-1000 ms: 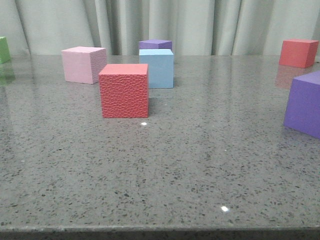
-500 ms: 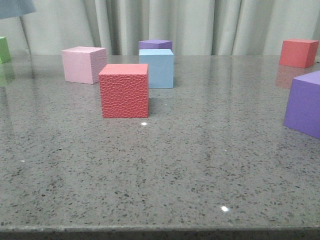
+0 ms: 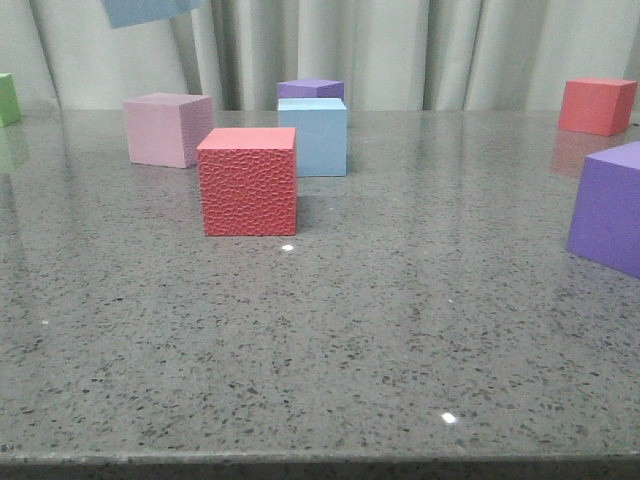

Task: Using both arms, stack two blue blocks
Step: 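Close the left gripper on the light blue cube and lift it, then carry the cube with the left gripper above the placed light blue cube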

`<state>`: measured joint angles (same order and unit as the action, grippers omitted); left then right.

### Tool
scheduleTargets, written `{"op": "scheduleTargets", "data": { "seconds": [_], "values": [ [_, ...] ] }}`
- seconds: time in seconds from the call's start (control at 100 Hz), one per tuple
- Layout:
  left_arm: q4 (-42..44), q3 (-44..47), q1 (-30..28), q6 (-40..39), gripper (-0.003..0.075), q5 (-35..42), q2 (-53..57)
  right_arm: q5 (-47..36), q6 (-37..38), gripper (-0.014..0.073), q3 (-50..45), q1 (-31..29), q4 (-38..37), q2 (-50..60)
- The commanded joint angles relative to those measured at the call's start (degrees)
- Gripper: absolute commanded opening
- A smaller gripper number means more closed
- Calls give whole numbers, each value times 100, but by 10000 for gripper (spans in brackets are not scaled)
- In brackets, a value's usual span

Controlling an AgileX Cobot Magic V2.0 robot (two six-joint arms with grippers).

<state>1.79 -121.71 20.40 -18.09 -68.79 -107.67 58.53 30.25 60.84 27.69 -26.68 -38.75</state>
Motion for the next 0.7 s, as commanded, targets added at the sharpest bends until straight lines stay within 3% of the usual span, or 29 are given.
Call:
{"op": "scheduleTargets", "data": {
  "seconds": [0.0,0.34,0.69],
  "values": [
    [155,-200,283,-248,314,402,223,-258,5,645,93,-10,-277,83],
    [300,-435,1147,-677,314,648,-331,-73,5,645,-234,-10,-277,639],
    [478,-935,1394,-1076,314,619,-729,149,5,645,-239,-10,-290,913]
  ]
}}
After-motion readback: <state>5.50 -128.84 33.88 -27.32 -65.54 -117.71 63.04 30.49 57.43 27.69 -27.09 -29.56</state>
